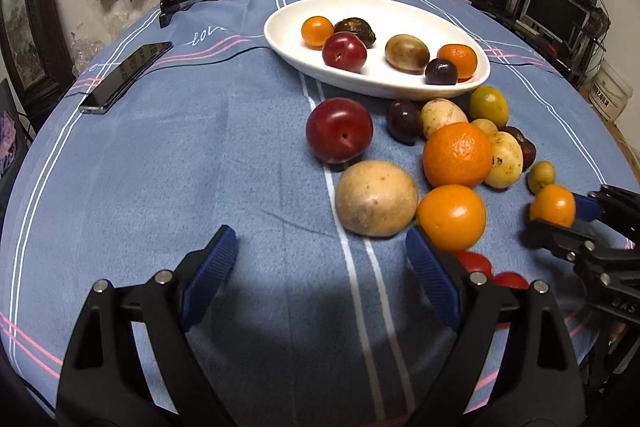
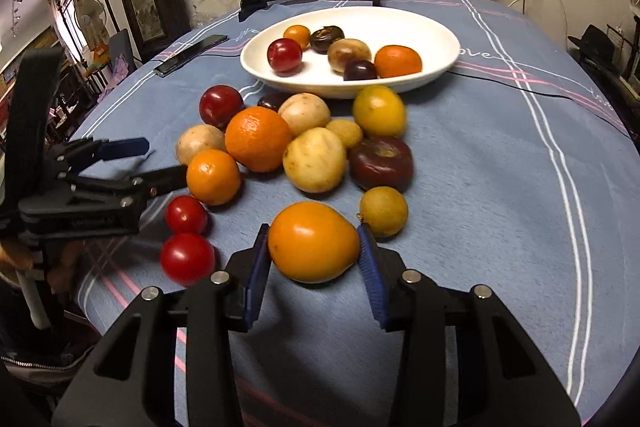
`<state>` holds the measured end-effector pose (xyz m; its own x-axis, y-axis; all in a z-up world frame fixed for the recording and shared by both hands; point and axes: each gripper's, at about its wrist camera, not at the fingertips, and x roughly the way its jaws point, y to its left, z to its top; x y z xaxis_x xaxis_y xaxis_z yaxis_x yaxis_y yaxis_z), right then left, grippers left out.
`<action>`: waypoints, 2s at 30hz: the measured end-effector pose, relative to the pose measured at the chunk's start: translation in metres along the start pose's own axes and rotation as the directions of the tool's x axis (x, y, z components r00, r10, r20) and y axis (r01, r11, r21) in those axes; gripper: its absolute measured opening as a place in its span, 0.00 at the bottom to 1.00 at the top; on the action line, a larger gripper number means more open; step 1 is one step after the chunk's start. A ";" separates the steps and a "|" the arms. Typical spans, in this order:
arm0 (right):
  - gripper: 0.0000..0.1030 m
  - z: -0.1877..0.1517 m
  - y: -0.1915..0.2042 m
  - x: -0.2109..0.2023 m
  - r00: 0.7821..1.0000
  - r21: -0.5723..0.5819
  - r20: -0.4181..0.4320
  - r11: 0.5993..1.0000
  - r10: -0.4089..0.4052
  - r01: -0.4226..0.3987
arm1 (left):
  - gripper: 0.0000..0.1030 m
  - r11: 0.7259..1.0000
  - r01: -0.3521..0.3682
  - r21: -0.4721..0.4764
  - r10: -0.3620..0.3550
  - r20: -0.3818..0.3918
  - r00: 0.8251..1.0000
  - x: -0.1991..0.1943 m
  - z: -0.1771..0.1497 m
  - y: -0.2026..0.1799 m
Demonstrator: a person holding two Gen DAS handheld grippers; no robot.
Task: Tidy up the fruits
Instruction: 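Grasp the orange oval fruit with the right tool while the left tool grasps the light brown potato, then carry both items onto the white plate and open both tools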
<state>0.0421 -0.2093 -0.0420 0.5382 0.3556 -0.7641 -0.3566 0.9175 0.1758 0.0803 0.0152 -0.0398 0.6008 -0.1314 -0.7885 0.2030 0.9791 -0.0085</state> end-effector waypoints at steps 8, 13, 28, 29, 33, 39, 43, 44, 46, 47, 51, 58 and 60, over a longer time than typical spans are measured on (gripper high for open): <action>0.42 -0.007 -0.007 -0.006 1.000 0.008 0.002 1.000 0.000 0.000 | 0.76 0.999 0.009 0.033 -0.009 0.009 1.000 0.006 0.012 -0.009; 0.42 -0.008 -0.005 -0.002 1.000 0.006 -0.007 1.000 0.000 0.000 | 0.51 0.996 0.082 0.023 -0.082 -0.014 0.997 0.008 0.015 -0.014; 0.42 -0.008 -0.001 -0.006 1.000 -0.003 -0.007 1.000 0.004 -0.004 | 0.43 0.988 0.152 0.018 -0.152 -0.017 0.988 0.013 0.016 -0.014; 0.42 -0.007 -0.001 -0.007 1.000 -0.004 -0.004 1.000 0.004 -0.004 | 0.43 0.989 0.146 0.018 -0.146 -0.018 0.989 0.012 0.015 -0.015; 0.42 -0.006 -0.002 -0.013 1.000 -0.005 0.011 1.000 0.000 0.000 | 0.43 0.992 0.117 0.037 -0.117 0.011 0.993 -0.004 0.014 -0.018; 0.42 -0.003 -0.004 -0.023 0.999 -0.006 0.037 1.000 -0.005 0.006 | 0.43 0.992 0.108 0.061 -0.113 0.070 0.991 -0.031 0.016 -0.019; 0.42 0.008 -0.006 -0.034 0.997 -0.020 0.077 1.000 0.000 0.002 | 0.43 0.991 0.103 0.084 -0.112 0.109 0.988 -0.045 0.023 -0.023; 0.42 0.011 -0.007 -0.036 0.996 -0.021 0.087 1.000 -0.001 0.003 | 0.43 0.991 0.102 0.088 -0.112 0.114 0.987 -0.047 0.025 -0.024; 0.42 0.019 -0.009 -0.040 0.994 -0.023 0.111 1.000 -0.005 0.008 | 0.43 0.991 0.096 0.094 -0.107 0.125 0.986 -0.049 0.031 -0.025; 0.42 0.025 -0.011 -0.042 0.992 -0.022 0.125 1.000 -0.005 0.008 | 0.43 0.991 0.092 0.096 -0.104 0.128 0.986 -0.049 0.034 -0.025; 0.42 0.045 -0.015 -0.045 0.987 -0.032 0.163 0.999 -0.005 0.011 | 0.43 0.991 0.079 0.105 -0.094 0.148 0.984 -0.048 0.051 -0.026; 0.42 0.088 -0.025 -0.026 0.985 -0.012 0.174 1.000 0.020 -0.018 | 0.43 0.991 0.076 0.106 -0.093 0.171 0.981 -0.032 0.090 -0.028; 0.42 0.105 -0.028 -0.016 0.985 -0.011 0.168 1.000 0.024 -0.022 | 0.43 0.991 0.078 0.107 -0.095 0.164 0.982 -0.022 0.100 -0.030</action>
<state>0.1237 -0.2219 0.0301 0.6503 0.4020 -0.6446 -0.3765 0.9075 0.1862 0.1385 -0.0268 0.0398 0.6971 -0.2475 -0.6729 0.3311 0.9436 -0.0040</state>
